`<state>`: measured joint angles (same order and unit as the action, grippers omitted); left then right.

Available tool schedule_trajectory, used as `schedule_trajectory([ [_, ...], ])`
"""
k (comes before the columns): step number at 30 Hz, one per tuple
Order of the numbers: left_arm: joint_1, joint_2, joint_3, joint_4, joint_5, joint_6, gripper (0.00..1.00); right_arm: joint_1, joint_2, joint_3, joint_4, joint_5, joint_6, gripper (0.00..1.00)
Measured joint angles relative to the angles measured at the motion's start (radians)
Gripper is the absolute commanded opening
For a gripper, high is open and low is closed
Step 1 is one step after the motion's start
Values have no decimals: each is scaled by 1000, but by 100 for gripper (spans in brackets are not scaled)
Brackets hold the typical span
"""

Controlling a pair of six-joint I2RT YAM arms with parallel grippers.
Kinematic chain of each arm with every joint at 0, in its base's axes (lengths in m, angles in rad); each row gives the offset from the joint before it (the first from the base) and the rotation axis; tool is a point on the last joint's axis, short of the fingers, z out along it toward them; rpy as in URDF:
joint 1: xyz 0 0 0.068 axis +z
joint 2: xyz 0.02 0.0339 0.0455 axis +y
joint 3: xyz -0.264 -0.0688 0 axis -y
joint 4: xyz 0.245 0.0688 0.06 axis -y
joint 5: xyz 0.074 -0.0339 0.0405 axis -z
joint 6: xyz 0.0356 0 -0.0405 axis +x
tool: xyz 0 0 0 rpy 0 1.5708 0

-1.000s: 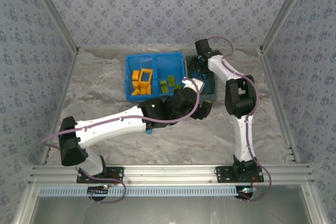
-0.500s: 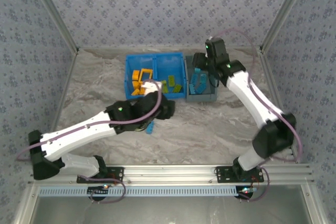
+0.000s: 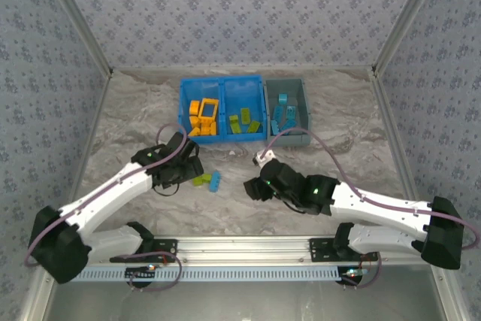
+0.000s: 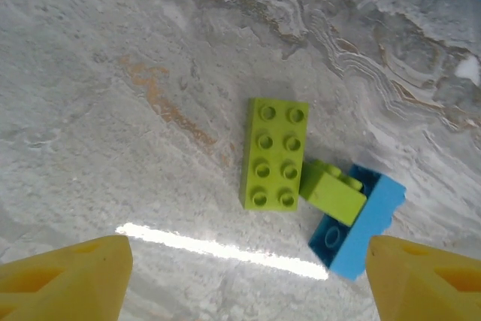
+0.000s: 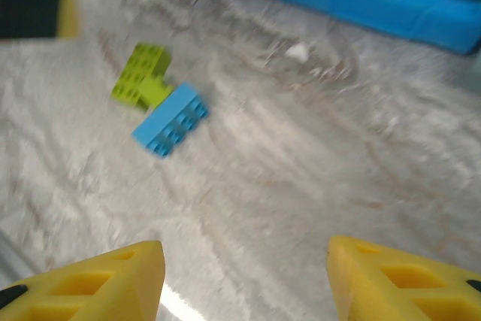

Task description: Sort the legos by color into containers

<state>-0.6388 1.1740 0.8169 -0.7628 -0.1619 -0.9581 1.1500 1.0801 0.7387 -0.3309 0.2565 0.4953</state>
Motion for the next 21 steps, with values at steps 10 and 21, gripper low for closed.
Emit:
schedule_trajectory([
  [10, 37, 287, 46, 118, 58, 69, 79, 177, 71, 13, 113, 9, 16, 67],
  [21, 37, 377, 52, 204, 52, 95, 61, 198, 124, 52, 139, 21, 18, 66],
])
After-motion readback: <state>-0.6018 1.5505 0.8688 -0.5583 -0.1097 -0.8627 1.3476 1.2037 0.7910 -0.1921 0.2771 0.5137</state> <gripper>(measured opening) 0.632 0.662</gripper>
